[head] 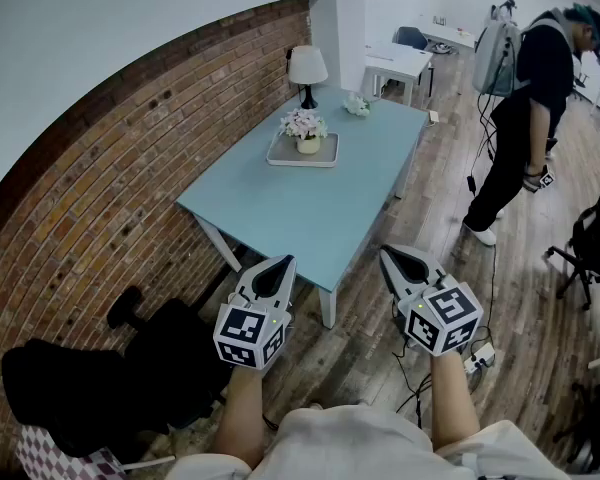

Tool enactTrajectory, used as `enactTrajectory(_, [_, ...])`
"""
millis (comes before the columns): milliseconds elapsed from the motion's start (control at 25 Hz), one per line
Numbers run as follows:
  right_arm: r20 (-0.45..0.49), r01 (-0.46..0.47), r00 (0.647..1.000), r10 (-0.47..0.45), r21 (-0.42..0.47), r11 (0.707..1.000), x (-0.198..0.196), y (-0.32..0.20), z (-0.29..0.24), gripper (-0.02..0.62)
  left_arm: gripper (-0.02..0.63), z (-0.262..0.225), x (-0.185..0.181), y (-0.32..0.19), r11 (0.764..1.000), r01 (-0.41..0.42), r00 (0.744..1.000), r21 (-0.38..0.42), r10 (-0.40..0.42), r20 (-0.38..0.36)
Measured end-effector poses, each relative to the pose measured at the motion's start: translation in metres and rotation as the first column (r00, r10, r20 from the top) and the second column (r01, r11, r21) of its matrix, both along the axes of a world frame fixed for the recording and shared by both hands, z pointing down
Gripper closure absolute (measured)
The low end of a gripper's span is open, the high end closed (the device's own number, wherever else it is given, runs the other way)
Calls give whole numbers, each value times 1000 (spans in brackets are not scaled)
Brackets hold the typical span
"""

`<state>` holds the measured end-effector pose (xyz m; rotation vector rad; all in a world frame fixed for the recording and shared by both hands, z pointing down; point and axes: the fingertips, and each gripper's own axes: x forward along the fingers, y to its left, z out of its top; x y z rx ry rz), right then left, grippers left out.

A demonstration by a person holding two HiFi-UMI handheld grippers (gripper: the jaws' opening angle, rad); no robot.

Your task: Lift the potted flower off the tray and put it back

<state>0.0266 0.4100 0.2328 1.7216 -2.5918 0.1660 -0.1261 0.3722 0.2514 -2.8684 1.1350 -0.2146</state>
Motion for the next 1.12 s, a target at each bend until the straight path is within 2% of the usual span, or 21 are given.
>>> enactTrajectory(400, [60, 7, 998, -6, -14, 1000, 28, 6, 15, 578, 574, 18, 23, 20, 999, 27, 999, -20, -27, 19])
enactTrajectory(680, [54, 31, 998, -29, -40, 999, 38, 0, 24, 578, 574, 33, 22, 20, 995, 82, 997, -59, -81, 6])
enactTrajectory(920, [44, 22, 999, -20, -53, 998, 52, -36, 36, 578, 574, 42, 33, -23, 995, 83, 997, -55, -82, 14])
enactTrajectory(1120, [60, 3, 998, 0, -60, 998, 56, -94, 43, 578, 574, 50, 29, -84, 995, 81, 997, -55, -80, 23])
